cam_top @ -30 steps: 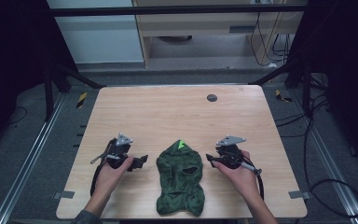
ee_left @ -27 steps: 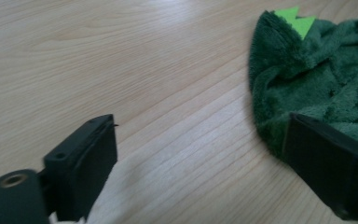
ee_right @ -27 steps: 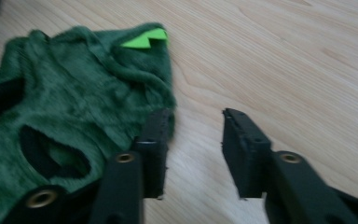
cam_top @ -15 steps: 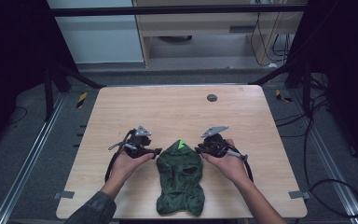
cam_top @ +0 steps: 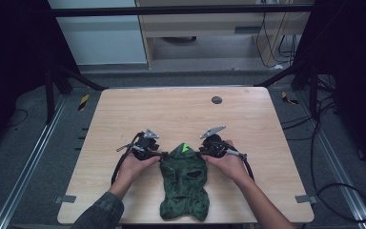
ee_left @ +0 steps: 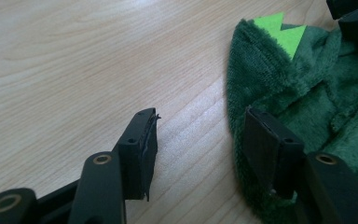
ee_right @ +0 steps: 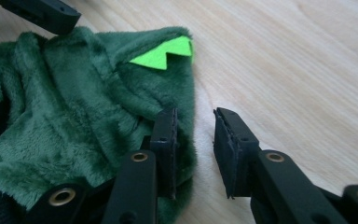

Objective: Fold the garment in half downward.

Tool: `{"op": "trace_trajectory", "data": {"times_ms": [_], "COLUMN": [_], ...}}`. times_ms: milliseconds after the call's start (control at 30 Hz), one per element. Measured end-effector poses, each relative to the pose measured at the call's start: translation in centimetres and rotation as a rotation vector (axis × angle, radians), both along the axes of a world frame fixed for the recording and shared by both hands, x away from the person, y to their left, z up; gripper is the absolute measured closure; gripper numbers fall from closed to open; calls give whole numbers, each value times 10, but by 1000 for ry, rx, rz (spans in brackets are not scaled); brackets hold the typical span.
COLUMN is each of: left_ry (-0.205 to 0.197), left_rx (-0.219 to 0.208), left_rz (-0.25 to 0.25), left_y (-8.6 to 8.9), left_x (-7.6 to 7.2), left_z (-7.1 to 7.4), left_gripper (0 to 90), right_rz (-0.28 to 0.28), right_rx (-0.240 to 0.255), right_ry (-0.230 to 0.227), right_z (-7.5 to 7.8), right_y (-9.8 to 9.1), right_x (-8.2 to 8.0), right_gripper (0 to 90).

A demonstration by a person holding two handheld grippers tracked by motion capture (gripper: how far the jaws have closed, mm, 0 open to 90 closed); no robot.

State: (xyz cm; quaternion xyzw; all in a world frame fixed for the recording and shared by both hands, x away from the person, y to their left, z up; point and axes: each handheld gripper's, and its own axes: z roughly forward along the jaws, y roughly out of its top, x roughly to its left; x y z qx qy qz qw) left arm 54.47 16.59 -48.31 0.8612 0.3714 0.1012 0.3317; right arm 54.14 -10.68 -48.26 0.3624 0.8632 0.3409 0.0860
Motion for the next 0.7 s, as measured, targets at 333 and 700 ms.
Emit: {"op": "trace_trajectory", "data": {"times_ms": [333, 700], "left_ry": [18, 43], "left_rx": [-10, -23], "left_rz": [-19, -91], "left_y": [-2, -13], "left_x": [-1, -7], "left_z": [-6, -5], "left_gripper": [456, 643], "right_rz": [22, 61], "right_rx": [-32, -76], "right_ry": [11, -1], "right_z": [-5, -5], "right_y": [9, 19], "right_x": [-2, -8], "right_gripper": [627, 644]}}
